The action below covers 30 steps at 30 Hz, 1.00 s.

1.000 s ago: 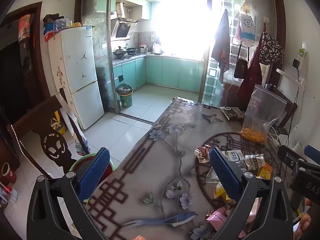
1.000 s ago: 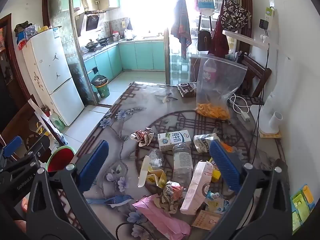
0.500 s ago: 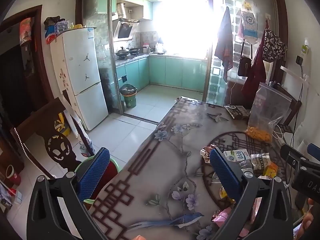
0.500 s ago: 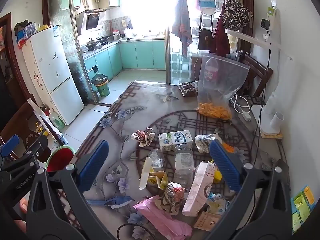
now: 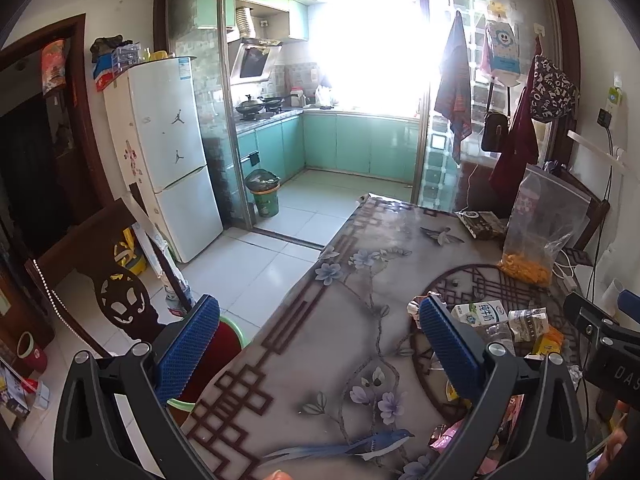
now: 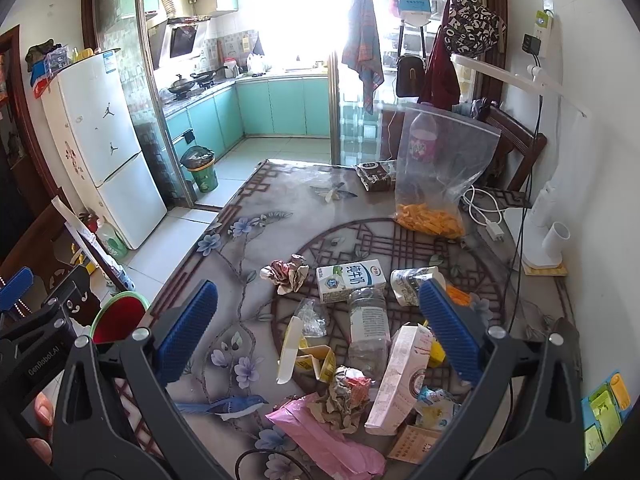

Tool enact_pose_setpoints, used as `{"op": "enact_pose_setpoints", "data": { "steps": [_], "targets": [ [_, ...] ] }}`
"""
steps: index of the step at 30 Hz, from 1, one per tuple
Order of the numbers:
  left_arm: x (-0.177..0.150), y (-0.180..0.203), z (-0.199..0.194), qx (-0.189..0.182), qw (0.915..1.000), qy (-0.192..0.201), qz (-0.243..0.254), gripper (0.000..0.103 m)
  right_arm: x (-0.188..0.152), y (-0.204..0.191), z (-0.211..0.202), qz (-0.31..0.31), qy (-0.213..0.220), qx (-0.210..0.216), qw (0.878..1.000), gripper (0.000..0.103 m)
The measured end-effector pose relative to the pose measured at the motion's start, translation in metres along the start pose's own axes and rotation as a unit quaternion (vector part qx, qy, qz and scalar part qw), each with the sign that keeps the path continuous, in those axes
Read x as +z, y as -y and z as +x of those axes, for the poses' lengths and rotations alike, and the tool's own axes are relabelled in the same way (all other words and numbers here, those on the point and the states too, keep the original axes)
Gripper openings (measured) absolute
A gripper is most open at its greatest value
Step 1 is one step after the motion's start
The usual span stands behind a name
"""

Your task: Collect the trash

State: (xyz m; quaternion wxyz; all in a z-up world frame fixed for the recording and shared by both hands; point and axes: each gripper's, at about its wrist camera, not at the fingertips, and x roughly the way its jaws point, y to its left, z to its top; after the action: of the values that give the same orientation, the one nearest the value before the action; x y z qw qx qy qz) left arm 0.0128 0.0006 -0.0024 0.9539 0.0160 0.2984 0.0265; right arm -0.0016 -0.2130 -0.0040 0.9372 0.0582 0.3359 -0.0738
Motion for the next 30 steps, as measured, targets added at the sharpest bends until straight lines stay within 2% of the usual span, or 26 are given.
{"op": "enact_pose_setpoints", "data": {
  "steps": [7,21,30],
  "targets": [
    [0.0034,0.0066,-0.0028,0.006,0.9999,0.005,0.007,0.095,-0.0025,0.0007,0.0030,0.001,0.001,-0.004,1.000,0.100],
    [0.0090,0.0091,-0.0088,0.054,0.9981,0.017,0.024,0.095,-0.0022,0.0037,0.0025,0.000,0.002,-0.018,1.000,0.100],
    [0.0087,0.0073,-0.0058,0.053,0.9984,0.006,0.022,0.095,-0.0027,0.0043,0.0019,-0.001,0.001,-0.020,1.000,0.100]
  ]
}}
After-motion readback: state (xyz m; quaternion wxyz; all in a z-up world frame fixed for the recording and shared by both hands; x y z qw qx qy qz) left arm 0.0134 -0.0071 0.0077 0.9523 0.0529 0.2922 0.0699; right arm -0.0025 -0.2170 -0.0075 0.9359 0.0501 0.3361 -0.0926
